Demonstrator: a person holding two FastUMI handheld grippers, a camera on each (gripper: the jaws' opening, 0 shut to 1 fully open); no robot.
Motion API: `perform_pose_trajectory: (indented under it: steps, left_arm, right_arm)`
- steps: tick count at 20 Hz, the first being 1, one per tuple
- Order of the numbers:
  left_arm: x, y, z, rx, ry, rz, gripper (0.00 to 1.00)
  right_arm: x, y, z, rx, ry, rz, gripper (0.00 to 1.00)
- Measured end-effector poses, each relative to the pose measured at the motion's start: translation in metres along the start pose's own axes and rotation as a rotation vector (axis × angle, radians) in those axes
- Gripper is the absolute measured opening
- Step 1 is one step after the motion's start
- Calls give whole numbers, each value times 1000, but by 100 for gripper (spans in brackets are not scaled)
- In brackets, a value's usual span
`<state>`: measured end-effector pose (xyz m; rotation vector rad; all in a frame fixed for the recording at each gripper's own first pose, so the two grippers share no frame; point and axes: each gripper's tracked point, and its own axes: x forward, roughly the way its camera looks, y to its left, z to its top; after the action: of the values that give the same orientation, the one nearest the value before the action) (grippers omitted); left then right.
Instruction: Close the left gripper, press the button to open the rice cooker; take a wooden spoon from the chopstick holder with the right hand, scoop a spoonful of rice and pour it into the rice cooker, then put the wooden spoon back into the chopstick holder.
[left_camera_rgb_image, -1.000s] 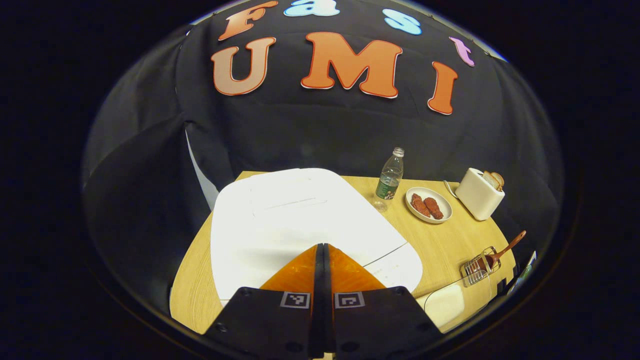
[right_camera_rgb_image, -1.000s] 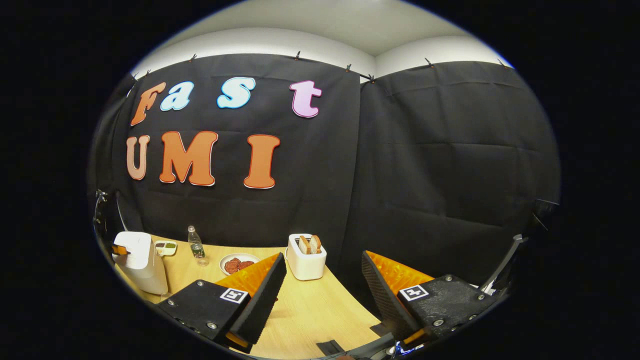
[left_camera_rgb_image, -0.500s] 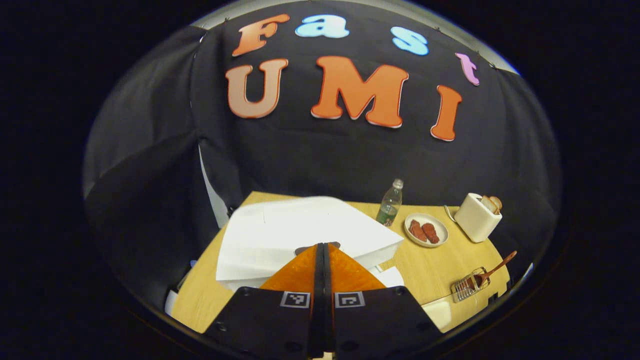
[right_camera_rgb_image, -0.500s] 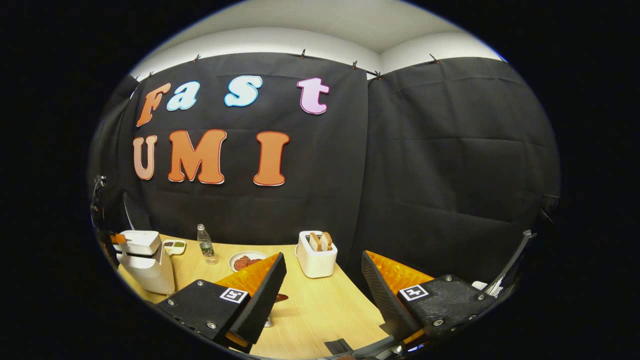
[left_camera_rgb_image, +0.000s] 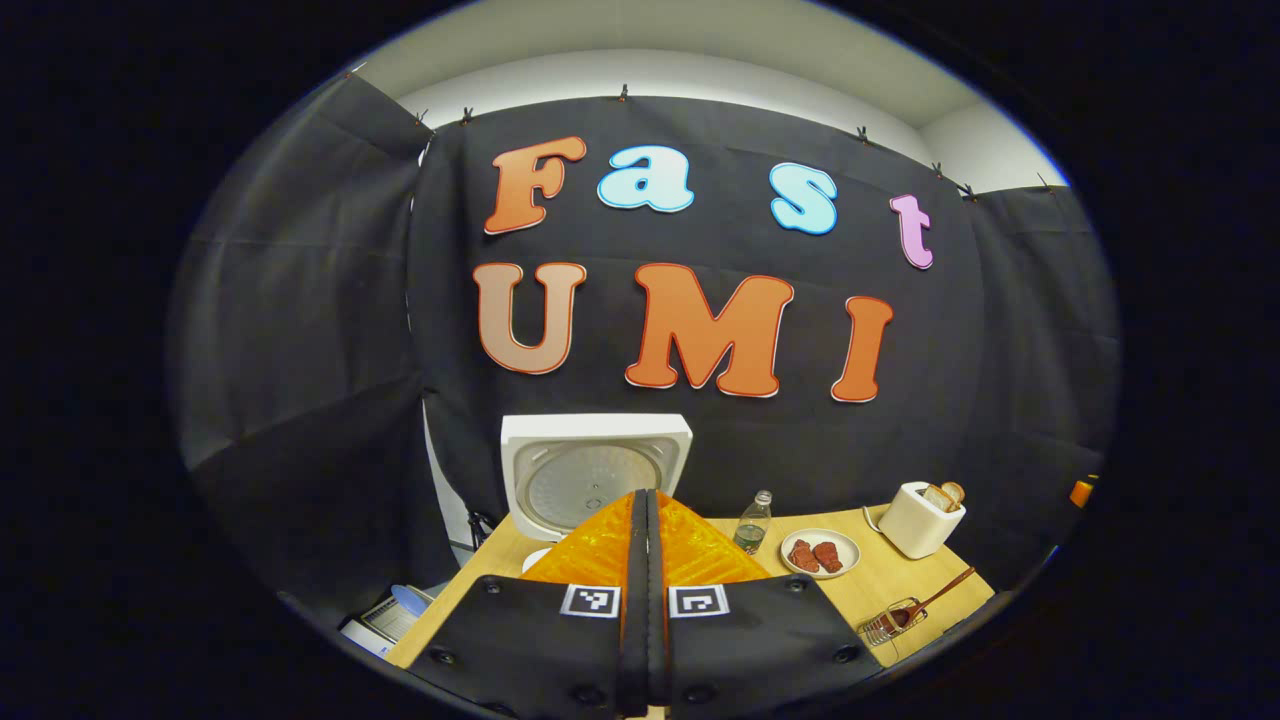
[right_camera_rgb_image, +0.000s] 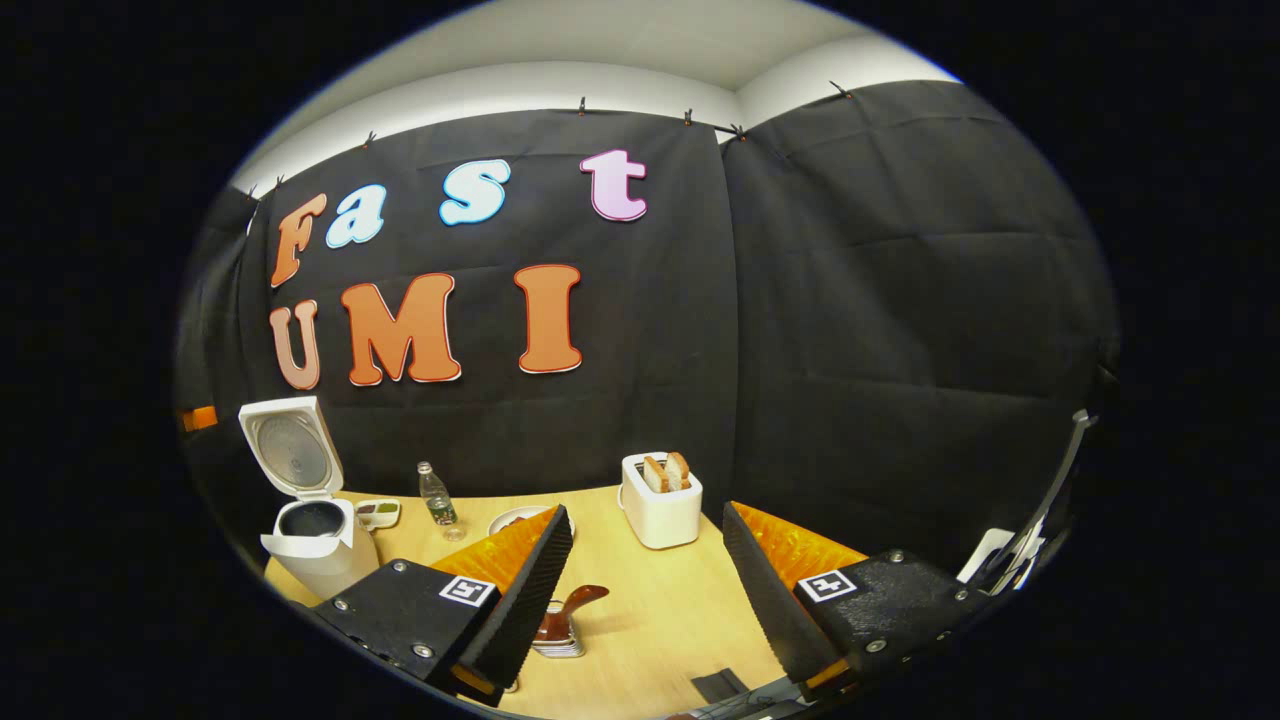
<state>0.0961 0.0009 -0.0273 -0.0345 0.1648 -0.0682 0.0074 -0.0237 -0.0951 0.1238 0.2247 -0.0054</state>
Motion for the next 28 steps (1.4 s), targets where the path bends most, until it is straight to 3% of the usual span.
perform_pose_trajectory:
  steps: [2, 6, 11, 17, 21, 24, 28]
  left_arm:
    - [-12, 8, 10, -6, -19, 16, 7]
    - [-28, 36, 10, 9, -27, 89, 1]
    - [-52, 75, 27, 12, -67, 202, 5]
    - [-73, 103, 36, 26, -89, 265, 6]
    - [-86, 99, 37, 74, -98, 239, 39]
    - [-88, 96, 36, 85, -103, 240, 77]
    - [-85, 104, 24, 67, -76, 262, 95]
  right_arm:
    - [7, 4, -10, 54, 20, 22, 94]
    - [21, 18, -36, 188, 62, 87, 94]
    - [53, 25, -97, 235, 159, 91, 95]
    - [88, 51, -163, 339, 269, 95, 95]
    - [107, 53, -194, 410, 309, 73, 94]
    - [119, 56, -207, 466, 330, 61, 93]
    - [132, 64, -211, 503, 323, 65, 82]
